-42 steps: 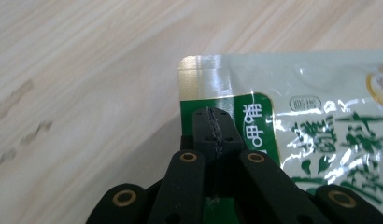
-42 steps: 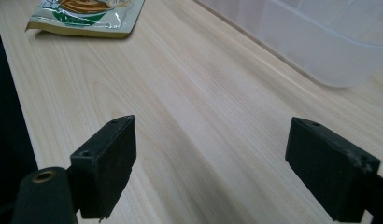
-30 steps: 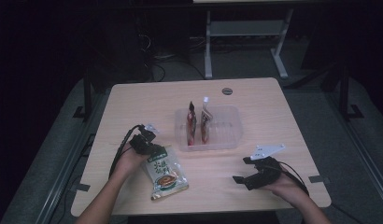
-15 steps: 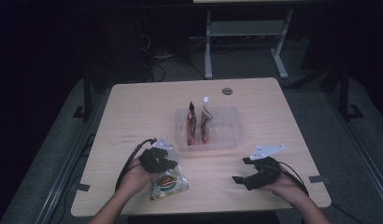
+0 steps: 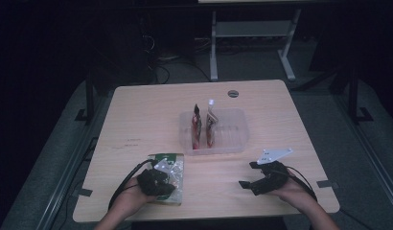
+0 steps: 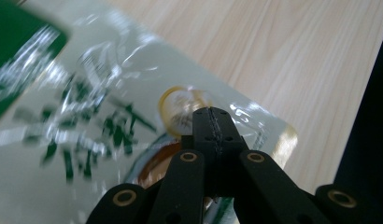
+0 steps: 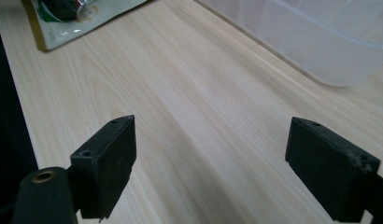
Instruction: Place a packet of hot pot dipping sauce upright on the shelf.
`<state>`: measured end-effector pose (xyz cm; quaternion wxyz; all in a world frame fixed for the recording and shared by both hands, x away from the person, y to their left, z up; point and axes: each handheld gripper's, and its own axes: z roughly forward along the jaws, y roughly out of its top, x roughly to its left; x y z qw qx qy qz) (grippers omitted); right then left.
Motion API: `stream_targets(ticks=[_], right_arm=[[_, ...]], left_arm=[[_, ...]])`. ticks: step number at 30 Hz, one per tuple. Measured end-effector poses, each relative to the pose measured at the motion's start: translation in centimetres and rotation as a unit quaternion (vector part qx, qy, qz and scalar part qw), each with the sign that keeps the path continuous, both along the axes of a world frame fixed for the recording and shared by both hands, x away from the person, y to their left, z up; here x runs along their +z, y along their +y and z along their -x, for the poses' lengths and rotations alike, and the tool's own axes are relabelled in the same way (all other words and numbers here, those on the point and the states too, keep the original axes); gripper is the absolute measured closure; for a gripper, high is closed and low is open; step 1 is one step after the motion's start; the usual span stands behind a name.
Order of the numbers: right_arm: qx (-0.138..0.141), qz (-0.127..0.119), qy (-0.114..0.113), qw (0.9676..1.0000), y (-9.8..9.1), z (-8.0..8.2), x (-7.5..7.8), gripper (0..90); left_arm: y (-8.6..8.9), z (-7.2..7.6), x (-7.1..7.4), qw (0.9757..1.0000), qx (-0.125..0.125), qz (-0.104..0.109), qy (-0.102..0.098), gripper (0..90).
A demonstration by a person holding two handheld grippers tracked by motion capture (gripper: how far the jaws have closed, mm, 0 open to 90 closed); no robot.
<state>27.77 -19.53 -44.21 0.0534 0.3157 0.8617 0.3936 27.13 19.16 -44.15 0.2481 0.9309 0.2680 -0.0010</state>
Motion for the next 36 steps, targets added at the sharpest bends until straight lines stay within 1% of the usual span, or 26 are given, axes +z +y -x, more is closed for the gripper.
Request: stream_targets(ticks=[2, 4, 7, 8, 9, 10, 11, 12, 13, 14, 15, 17, 18, 19, 20, 21, 23, 24, 26, 28, 29, 30, 32, 33, 34, 36], right_arm=[[0.000, 0.001, 0.001, 1.0000, 0.0, 0.0, 0.0, 15.8], [0.004, 0.001, -0.005, 1.0000, 0.0, -0.1, -0.1, 15.8], [0.002, 0.001, -0.001, 1.0000, 0.1, 0.0, -0.1, 15.8], [0.003, 0.001, -0.002, 1.0000, 0.1, -0.1, -0.1, 15.8], [0.001, 0.001, 0.002, 1.0000, 0.2, 0.0, -0.1, 15.8], [0.002, 0.002, 0.001, 1.0000, 0.2, 0.0, -0.1, 15.8], [0.002, 0.002, 0.001, 1.0000, 0.2, -0.1, -0.1, 15.8], [0.004, 0.003, -0.001, 1.0000, 0.2, -0.1, -0.1, 15.8], [0.004, 0.003, -0.002, 1.0000, 0.2, -0.1, -0.1, 15.8], [0.004, 0.003, -0.002, 1.0000, 0.2, -0.1, -0.1, 15.8], [0.005, 0.003, -0.002, 1.0000, 0.2, -0.1, -0.1, 15.8], [0.005, 0.002, -0.002, 1.0000, 0.2, -0.1, -0.1, 15.8], [0.006, 0.003, -0.003, 1.0000, 0.2, -0.1, -0.1, 15.8], [0.007, 0.003, -0.003, 1.0000, 0.2, -0.1, -0.1, 15.8], [0.008, 0.003, -0.004, 1.0000, 0.2, -0.1, -0.1, 15.8], [0.008, 0.003, -0.005, 1.0000, 0.2, -0.1, -0.1, 15.9], [0.008, 0.002, -0.004, 1.0000, 0.3, -0.1, -0.1, 15.8], [0.008, 0.002, -0.003, 1.0000, 0.3, -0.1, -0.1, 15.8], [0.008, 0.002, -0.002, 1.0000, 0.3, -0.1, 0.0, 15.8], [0.008, 0.003, -0.003, 1.0000, 0.3, -0.1, 0.0, 15.8], [0.008, 0.003, -0.003, 1.0000, 0.3, -0.1, 0.0, 15.8], [0.007, 0.003, -0.001, 1.0000, 0.3, -0.1, 0.0, 15.9], [0.006, 0.004, -0.001, 1.0000, 0.3, -0.1, 0.0, 15.9], [0.007, 0.004, -0.001, 1.0000, 0.3, -0.1, 0.0, 15.9], [0.007, 0.005, -0.002, 1.0000, 0.3, 0.0, 0.0, 15.8], [0.007, 0.004, -0.004, 1.0000, 0.3, 0.0, 0.0, 15.8]], left_arm=[[1.2, 0.5, 0.0, 0.9999, 0.016, 0.004, 0.003, 90.0], [2.4, 0.9, 0.0, 0.9997, 0.025, -0.002, 0.002, 90.0], [4.1, 1.4, 0.1, 0.9991, 0.042, -0.012, -0.001, 90.0], [4.4, 1.4, 0.2, 0.9990, 0.041, -0.018, 0.000, 90.0], [4.9, 1.4, 0.2, 0.9988, 0.046, -0.016, -0.002, 90.0], [5.2, 1.4, 0.2, 0.9985, 0.054, -0.009, 0.000, 90.0], [5.4, 1.4, 0.2, 0.9982, 0.059, -0.003, -0.006, 90.0], [5.6, 1.4, 0.3, 0.9983, 0.056, -0.001, -0.010, 89.9], [5.8, 1.4, 0.4, 0.9976, 0.066, 0.013, -0.014, 89.9], [6.1, 1.3, 0.7, 0.9961, 0.078, 0.036, -0.022, 89.8], [6.4, 1.2, 0.9, 0.9949, 0.086, 0.042, -0.033, 82.9], [7.1, 1.0, 1.5, 0.9931, 0.089, 0.045, -0.062, 73.9], [7.4, 0.9, 1.7, 0.9918, 0.094, 0.047, -0.073, 71.7], [7.8, 0.7, 1.8, 0.9902, 0.100, 0.045, -0.086, 67.1], [8.0, 0.6, 1.7, 0.9891, 0.104, 0.043, -0.095, 61.0], [8.3, 0.3, 1.6, 0.9887, 0.103, 0.041, -0.100, 56.5], [8.5, 0.1, 1.0, 0.9875, 0.116, 0.038, -0.100, 44.7], [8.6, -0.1, 0.6, 0.9877, 0.118, 0.033, -0.097, 39.2], [8.7, -0.3, 0.0, 0.9895, 0.115, 0.031, -0.082, 34.4], [8.7, -0.4, -0.4, 0.9906, 0.113, 0.033, -0.070, 28.8], [8.6, -0.4, -0.5, 0.9905, 0.113, 0.036, -0.070, 27.3], [8.5, -0.5, -0.6, 0.9909, 0.109, 0.034, -0.071, 26.0], [8.4, -0.5, -0.8, 0.9921, 0.104, 0.036, -0.060, 24.7], [8.2, -0.4, -1.0, 0.9921, 0.105, 0.038, -0.056, 24.7], [8.1, -0.4, -1.1, 0.9929, 0.099, 0.032, -0.056, 24.4], [7.8, -0.3, -1.3, 0.9932, 0.098, 0.032, -0.054, 23.1]])
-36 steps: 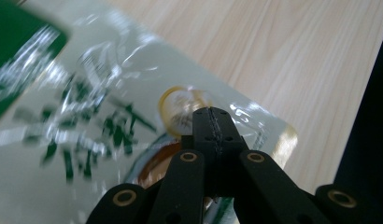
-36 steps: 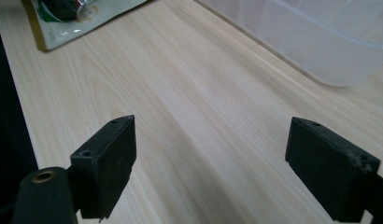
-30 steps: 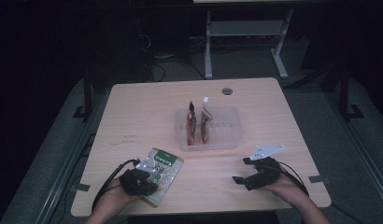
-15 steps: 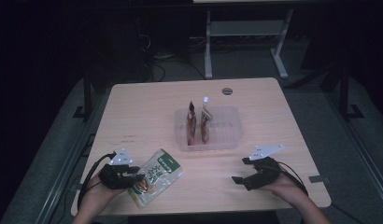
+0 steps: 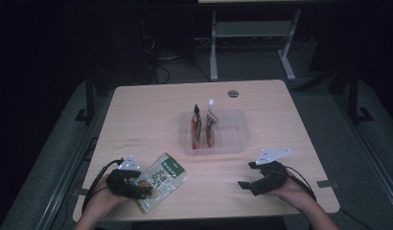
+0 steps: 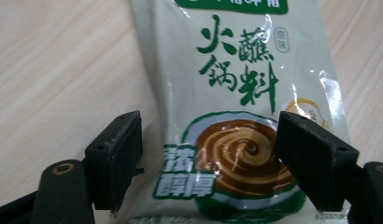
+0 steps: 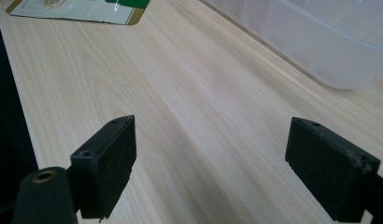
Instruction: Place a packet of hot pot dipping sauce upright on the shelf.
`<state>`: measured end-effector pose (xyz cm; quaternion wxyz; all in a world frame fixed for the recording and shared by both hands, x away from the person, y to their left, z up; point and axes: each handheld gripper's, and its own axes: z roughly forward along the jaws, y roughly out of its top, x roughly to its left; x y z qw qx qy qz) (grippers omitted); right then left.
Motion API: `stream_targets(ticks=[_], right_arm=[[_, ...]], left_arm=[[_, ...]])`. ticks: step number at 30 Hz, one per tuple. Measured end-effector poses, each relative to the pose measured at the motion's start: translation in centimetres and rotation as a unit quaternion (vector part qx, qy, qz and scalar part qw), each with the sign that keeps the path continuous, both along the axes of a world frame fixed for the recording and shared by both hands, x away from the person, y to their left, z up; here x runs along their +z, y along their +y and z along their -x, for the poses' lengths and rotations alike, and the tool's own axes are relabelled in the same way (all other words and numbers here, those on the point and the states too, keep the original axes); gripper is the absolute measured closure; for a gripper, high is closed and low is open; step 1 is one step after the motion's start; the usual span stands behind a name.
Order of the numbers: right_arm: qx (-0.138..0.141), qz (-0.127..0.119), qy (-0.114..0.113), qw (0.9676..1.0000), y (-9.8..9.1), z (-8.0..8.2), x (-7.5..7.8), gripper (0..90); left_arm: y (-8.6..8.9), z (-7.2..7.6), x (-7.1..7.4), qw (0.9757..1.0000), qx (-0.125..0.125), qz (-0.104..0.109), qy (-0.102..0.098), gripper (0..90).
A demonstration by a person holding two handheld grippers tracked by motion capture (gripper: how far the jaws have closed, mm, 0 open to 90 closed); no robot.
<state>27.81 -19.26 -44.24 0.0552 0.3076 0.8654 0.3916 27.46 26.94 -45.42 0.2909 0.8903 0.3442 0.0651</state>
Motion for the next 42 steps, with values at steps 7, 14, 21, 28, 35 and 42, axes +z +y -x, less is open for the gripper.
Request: stream_targets(ticks=[7, 14, 21, 28, 35, 42], right_arm=[[-0.001, 0.000, -0.001, 1.0000, -0.1, 0.0, 0.0, 15.9], [0.002, 0.003, 0.003, 1.0000, 0.0, 0.0, 0.1, 15.8], [0.010, -0.003, 0.008, 0.9999, 0.1, -0.2, 0.7, 14.5], [0.012, -0.001, 0.012, 0.9999, 0.3, -0.3, 0.9, 15.5], [0.011, -0.017, 0.021, 0.9996, 0.0, -0.2, 1.2, 20.7], [0.020, -0.043, 0.019, 0.9987, 0.2, 0.0, 1.8, 26.8]], left_arm=[[-0.5, 0.4, 0.2, 0.9998, -0.012, -0.015, -0.012, 34.1], [-0.6, 0.6, 0.4, 0.9994, -0.005, -0.024, -0.024, 57.3], [-0.6, 0.5, 0.8, 0.9997, -0.005, -0.019, -0.015, 82.7], [-0.3, 0.6, 1.4, 0.9996, -0.020, -0.003, -0.018, 89.2], [-0.4, 1.2, 2.5, 0.9976, -0.036, 0.053, -0.025, 89.6], [-1.6, 2.2, 3.9, 0.9941, -0.066, 0.075, -0.042, 89.6]])
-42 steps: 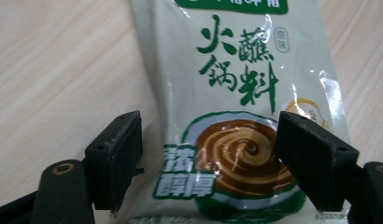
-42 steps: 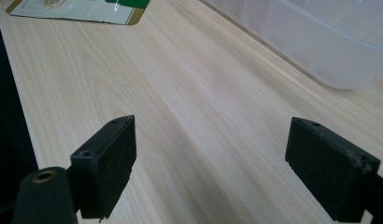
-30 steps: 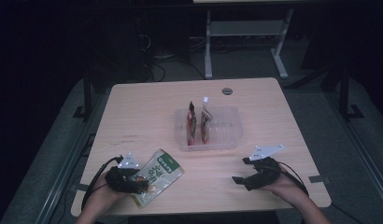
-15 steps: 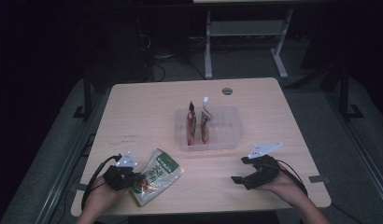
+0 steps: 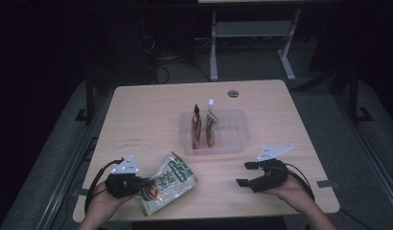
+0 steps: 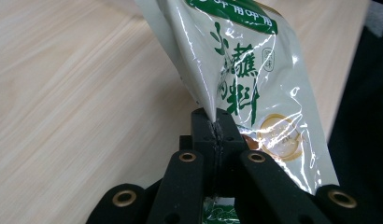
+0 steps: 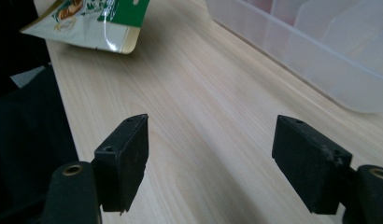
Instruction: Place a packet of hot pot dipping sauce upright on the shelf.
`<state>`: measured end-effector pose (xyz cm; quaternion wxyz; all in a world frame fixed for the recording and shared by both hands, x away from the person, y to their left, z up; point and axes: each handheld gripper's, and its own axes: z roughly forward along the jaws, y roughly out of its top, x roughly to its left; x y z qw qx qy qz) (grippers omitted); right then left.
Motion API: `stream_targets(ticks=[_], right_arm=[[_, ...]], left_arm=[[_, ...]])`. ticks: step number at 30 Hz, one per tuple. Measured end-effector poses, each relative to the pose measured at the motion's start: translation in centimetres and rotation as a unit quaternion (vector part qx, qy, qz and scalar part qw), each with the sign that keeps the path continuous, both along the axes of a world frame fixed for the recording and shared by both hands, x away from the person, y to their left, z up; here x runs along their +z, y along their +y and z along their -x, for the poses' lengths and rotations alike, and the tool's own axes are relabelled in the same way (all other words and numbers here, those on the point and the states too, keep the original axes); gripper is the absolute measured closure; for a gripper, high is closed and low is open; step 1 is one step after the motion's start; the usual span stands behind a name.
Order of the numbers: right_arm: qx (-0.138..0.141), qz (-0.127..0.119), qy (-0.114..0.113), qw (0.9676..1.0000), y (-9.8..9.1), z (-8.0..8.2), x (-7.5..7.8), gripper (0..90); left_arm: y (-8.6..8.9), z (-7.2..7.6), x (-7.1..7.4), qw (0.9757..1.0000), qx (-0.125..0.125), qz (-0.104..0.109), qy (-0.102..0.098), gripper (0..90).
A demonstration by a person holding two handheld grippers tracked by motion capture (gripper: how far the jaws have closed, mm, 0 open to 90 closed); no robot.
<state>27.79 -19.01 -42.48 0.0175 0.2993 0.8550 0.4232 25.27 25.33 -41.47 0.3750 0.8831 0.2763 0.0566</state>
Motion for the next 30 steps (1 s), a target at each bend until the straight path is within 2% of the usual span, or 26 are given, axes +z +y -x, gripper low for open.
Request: stream_targets(ticks=[4, 12, 23, 30], right_arm=[[0.010, -0.017, 0.009, 0.9998, 0.1, -0.1, 0.2, 31.6], [0.032, -0.046, 0.013, 0.9984, 1.0, -0.7, 1.0, 33.3], [0.070, -0.077, 0.014, 0.9945, 2.9, -2.2, 2.5, 33.3], [0.084, -0.100, 0.032, 0.9909, 3.3, -3.5, 2.5, 38.2]], left_arm=[[-1.3, 0.1, 0.7, 0.9996, -0.024, 0.002, -0.013, 89.6], [-4.9, -0.4, 1.8, 0.9971, -0.071, 0.009, -0.026, 89.6], [-9.9, -2.3, 3.4, 0.9902, -0.124, 0.011, -0.063, 89.6], [-11.4, -3.1, 4.0, 0.9853, -0.148, 0.011, -0.085, 89.5]])
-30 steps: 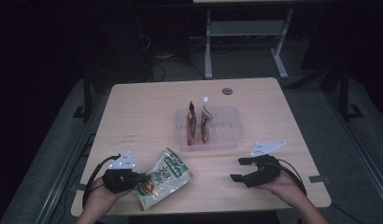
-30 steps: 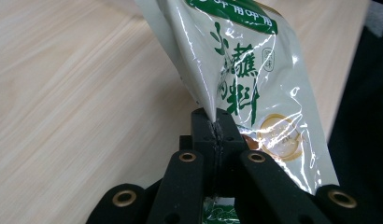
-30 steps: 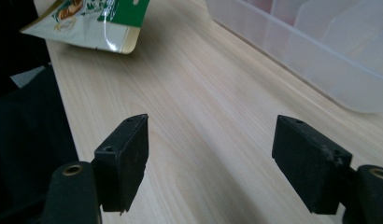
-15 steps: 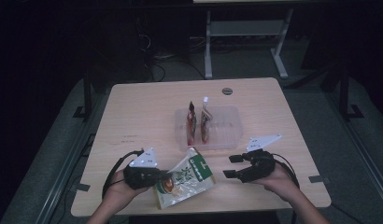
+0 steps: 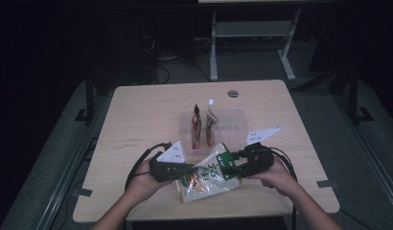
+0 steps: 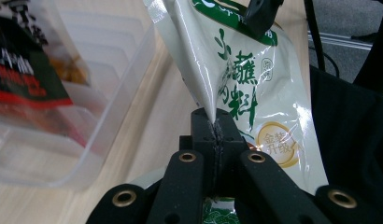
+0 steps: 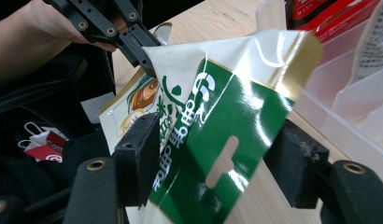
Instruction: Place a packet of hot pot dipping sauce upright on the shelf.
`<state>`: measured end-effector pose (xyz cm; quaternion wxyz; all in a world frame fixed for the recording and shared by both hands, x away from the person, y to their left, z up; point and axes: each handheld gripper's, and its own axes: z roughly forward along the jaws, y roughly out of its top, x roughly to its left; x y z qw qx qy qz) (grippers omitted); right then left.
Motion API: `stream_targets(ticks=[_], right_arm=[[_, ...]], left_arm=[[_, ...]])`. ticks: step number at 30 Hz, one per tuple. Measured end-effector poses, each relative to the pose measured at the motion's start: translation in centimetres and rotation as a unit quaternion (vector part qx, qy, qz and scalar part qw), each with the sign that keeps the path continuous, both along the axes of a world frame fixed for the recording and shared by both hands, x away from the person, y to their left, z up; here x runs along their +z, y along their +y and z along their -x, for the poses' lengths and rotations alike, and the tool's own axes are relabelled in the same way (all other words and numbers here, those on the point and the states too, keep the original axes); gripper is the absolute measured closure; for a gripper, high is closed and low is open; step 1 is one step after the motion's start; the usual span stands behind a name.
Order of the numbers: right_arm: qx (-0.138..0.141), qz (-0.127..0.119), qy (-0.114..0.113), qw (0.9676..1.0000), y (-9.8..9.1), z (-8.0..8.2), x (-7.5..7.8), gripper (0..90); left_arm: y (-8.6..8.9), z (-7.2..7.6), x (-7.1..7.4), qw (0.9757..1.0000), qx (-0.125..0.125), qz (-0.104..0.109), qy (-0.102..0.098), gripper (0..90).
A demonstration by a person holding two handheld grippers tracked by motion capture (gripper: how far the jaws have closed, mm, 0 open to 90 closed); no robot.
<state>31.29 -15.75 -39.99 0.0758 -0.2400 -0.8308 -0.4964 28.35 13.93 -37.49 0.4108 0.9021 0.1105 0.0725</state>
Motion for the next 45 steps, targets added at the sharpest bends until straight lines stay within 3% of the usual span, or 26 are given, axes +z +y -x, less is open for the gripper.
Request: stream_targets(ticks=[11, 18, 25, 36, 39, 45], right_arm=[[0.023, -0.025, 0.027, 0.9991, -0.4, -0.1, -0.7, 59.3], [0.036, -0.031, 0.025, 0.9985, -0.3, 0.1, -0.5, 73.4], [0.051, -0.021, 0.005, 0.9985, -0.3, 0.1, -0.5, 87.2], [0.057, -0.042, 0.011, 0.9974, -0.6, 0.2, -0.3, 90.0], [0.060, -0.059, 0.013, 0.9964, -0.7, 0.1, -0.3, 90.0], [0.066, -0.068, 0.011, 0.9954, -0.8, 0.4, 0.2, 90.0]], left_arm=[[0.2, 0.0, -0.4, 0.9999, -0.003, 0.000, -0.011, 89.4], [0.4, -0.1, -0.4, 0.9999, 0.002, 0.003, -0.016, 89.4], [0.4, -0.2, -0.5, 0.9998, 0.002, 0.009, -0.015, 89.3], [0.4, -1.0, -1.0, 0.9996, 0.015, 0.022, -0.002, 85.3], [0.6, -1.0, -0.9, 0.9992, 0.022, 0.032, -0.001, 79.0], [1.0, -0.8, -0.3, 0.9976, 0.044, 0.052, -0.010, 67.3]])
